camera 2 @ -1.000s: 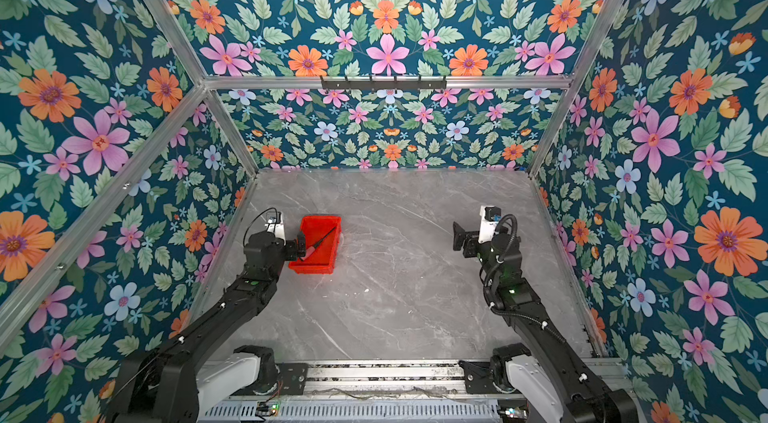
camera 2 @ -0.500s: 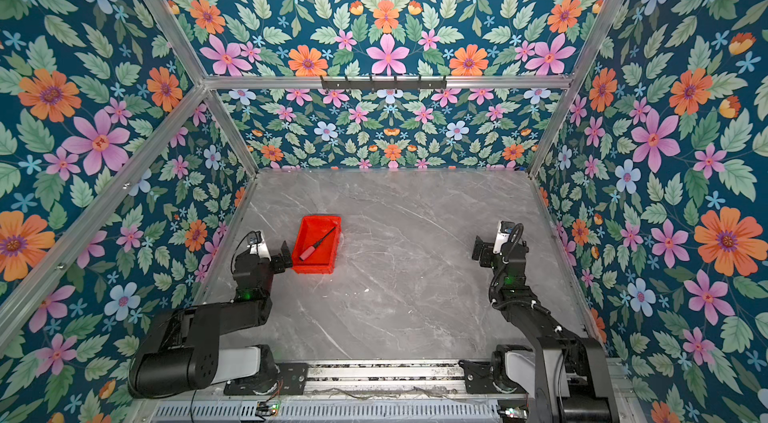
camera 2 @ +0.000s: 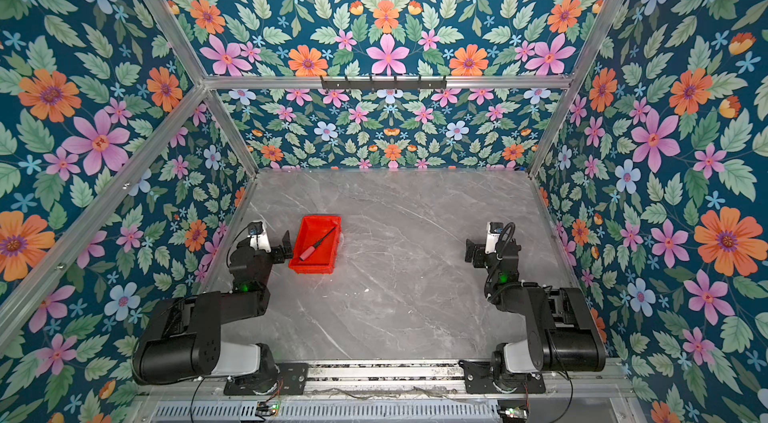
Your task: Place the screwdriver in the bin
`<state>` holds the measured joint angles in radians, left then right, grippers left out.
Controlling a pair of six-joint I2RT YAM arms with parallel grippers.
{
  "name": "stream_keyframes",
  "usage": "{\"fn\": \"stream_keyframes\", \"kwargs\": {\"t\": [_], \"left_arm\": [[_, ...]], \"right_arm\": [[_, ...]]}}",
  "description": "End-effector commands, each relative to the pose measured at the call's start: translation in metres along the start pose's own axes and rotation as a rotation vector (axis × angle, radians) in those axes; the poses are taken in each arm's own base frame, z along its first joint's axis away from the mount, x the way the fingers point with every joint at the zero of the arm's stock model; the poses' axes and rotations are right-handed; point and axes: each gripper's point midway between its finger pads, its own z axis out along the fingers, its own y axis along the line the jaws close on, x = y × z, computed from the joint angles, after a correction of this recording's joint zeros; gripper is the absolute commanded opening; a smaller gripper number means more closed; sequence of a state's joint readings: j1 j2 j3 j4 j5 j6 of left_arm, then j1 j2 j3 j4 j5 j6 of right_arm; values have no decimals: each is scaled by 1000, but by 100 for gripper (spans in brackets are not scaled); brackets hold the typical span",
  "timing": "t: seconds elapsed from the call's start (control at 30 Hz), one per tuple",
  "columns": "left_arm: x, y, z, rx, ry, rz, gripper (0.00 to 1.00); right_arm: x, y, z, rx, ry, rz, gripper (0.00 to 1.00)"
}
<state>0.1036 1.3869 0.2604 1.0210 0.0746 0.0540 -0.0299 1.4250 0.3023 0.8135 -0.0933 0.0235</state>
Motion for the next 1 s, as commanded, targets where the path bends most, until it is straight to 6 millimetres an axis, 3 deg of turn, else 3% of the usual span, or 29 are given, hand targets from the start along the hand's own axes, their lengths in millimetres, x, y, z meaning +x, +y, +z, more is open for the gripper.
{"fn": "stream_keyframes", "kwargs": {"t": [0.0, 0.23, 0.33, 0.5, 0.97], "left_arm": [[0, -6, -2, 35, 1, -23, 100], [-10, -18, 4, 92, -69, -99, 100], [3, -25, 16, 93, -27, -70, 100], [17, -30, 20, 71, 0, -39, 100], [15, -30, 21, 58, -12, -37, 100]], "right_arm": [[-17, 3, 0, -14, -63, -19, 99], [-16, 0, 0, 1, -69, -9, 99], [-16, -1, 1, 5, -66, -7, 99], [-16, -11, 2, 59, -58, 17, 99], [-16, -12, 2, 66, -60, 17, 99]]}}
